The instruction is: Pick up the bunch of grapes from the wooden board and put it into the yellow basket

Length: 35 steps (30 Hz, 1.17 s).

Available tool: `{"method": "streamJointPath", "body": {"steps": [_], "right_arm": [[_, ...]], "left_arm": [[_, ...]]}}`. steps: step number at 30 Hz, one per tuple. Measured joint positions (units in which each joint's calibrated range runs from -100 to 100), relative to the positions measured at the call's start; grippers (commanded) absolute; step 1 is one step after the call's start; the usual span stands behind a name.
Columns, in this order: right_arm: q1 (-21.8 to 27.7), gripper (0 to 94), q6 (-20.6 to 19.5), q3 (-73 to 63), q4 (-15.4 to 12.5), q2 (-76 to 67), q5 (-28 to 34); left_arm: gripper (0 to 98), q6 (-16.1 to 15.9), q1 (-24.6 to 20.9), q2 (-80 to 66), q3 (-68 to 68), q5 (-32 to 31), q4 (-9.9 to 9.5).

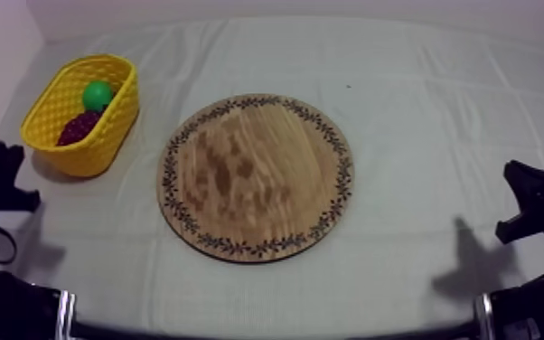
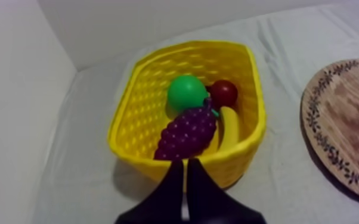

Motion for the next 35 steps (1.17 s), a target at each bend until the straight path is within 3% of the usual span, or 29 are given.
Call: {"method": "streamJointPath", "body": {"steps": [16, 24, 35], "right_arm": [[0.00, 0.4, 0.00, 0.00, 0.00, 0.00, 0.00], [0.00, 0.4, 0.00, 0.00, 0.00, 0.00, 0.00], [0.00, 0.4, 0.23, 0.00, 0.00, 0.00, 0.00]], "left_arm": [[0.6, 6.20, -0.44, -16.92, 5.78, 3.59, -1.01], [0.1, 6.92, -0.58, -17.23, 5.78, 3.01, -1.01], [0.1, 19.87, -0.60, -17.23, 5.78, 2.99, -1.01]]}}
